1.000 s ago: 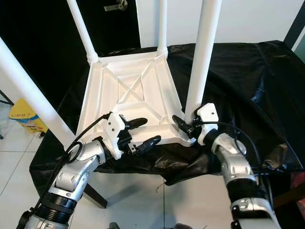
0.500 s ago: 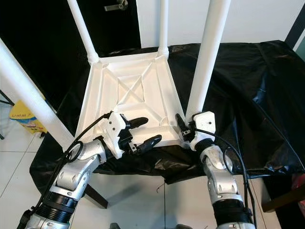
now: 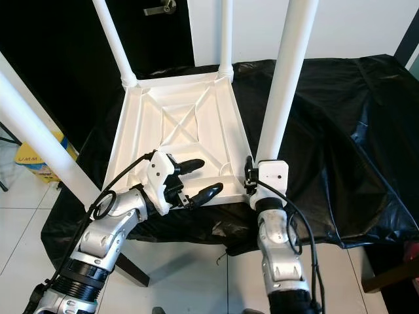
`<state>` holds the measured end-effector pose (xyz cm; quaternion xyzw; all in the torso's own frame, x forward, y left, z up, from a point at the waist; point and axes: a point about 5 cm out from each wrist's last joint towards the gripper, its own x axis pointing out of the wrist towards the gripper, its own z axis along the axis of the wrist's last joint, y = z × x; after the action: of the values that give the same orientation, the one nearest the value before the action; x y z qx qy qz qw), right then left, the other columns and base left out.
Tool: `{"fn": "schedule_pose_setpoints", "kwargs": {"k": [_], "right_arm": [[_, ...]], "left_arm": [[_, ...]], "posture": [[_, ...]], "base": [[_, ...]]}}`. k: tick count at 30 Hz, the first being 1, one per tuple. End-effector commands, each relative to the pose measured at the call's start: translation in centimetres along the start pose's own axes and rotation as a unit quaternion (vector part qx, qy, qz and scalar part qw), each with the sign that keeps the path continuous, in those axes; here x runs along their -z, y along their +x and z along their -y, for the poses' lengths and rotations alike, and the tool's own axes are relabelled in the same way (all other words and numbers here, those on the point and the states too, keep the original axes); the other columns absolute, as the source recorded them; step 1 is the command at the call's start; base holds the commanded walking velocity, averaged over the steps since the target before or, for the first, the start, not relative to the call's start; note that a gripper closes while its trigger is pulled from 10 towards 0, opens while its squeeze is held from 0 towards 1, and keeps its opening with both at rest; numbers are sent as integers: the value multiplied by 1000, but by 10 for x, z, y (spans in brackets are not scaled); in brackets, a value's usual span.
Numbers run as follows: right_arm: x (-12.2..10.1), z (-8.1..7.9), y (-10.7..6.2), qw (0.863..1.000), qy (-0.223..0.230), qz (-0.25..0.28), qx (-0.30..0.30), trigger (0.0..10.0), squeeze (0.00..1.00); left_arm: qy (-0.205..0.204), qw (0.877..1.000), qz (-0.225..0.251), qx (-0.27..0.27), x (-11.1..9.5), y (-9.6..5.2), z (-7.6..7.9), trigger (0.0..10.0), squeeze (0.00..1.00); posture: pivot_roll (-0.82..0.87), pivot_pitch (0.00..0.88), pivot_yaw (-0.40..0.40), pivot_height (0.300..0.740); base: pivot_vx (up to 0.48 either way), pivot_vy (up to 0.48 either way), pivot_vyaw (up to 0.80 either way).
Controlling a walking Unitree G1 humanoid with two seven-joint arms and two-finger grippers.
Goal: Building children table
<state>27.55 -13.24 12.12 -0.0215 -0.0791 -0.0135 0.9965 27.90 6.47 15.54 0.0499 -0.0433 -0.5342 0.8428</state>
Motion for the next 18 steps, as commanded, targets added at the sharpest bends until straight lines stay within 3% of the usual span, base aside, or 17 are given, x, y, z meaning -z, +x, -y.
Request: {"fn": "schedule_pose_setpoints", "kwargs": {"k": [1, 10, 11, 12, 13, 18], "right_arm": [[21, -6, -10, 998, 2, -56, -13, 10000, 0], [22, 2, -8, 998, -15, -61, -16, 10000, 0], [21, 3, -8, 998, -16, -60, -16, 10000, 525], [21, 3, -8, 998, -16, -60, -16, 10000, 525], [20, 3, -7, 998, -14, -59, -20, 10000, 1000], [15, 6, -7, 998, -18, -38, -48, 10000, 1000]], "left_arm": [[2, 1000, -5, -9, 2, 3, -1, 10000, 0], [5, 1000, 0, -19, 1, 4, -4, 10000, 0], [7, 1000, 2, -25, 0, 4, -6, 10000, 0], [7, 1000, 2, -25, 0, 4, -6, 10000, 0], [8, 1000, 3, -30, -1, 3, -8, 10000, 0], [13, 999, 4, -39, -2, 0, -11, 10000, 0]], "posture": [[-136, 27, 39, 740], [-131, 23, 20, 740], [-123, 21, 13, 740], [-123, 21, 13, 740], [-119, 20, 11, 740], [-108, 15, 2, 740]], "base": [[0, 0, 0], [0, 0, 0], [0, 0, 0], [0, 0, 0], [0, 0, 0], [0, 0, 0]]}}
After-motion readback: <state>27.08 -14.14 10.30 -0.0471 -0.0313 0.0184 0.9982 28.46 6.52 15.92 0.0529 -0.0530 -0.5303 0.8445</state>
